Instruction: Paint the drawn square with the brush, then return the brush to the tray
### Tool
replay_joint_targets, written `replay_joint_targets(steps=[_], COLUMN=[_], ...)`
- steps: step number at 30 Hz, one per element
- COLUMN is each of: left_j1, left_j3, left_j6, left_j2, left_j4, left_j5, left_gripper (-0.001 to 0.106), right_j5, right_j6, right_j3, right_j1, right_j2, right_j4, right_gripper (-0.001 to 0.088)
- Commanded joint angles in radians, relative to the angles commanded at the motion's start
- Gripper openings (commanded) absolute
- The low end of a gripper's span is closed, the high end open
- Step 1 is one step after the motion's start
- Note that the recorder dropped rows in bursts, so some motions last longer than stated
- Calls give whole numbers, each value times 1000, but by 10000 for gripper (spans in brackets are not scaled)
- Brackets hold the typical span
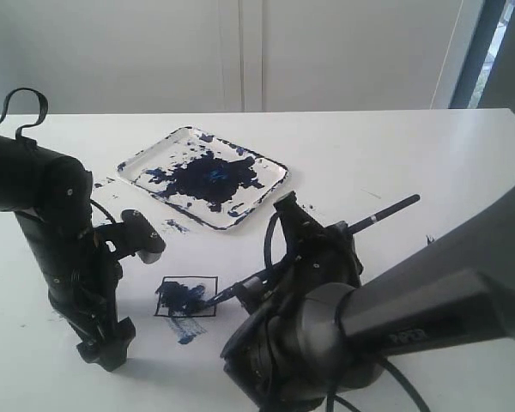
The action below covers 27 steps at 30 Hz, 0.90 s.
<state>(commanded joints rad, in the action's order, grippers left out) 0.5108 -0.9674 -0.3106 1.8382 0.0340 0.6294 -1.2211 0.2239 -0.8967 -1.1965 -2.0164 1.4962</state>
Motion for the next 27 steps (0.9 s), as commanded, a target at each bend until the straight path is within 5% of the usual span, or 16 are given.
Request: replay_joint_targets(steps=[21, 27], left_j1=[0, 0], left_j3=[0, 0], left_j6=[0, 0], left_j2=[0, 0], left_j4=[-2, -2], left_j5=[0, 0], left_gripper=[985, 985], right_j5=[0, 0], right_j6=[48, 177], right_j3=[0, -11], right_j1=[79, 79], right_j2=[0, 2], right_j4=[53, 44], right_gripper=[0, 0])
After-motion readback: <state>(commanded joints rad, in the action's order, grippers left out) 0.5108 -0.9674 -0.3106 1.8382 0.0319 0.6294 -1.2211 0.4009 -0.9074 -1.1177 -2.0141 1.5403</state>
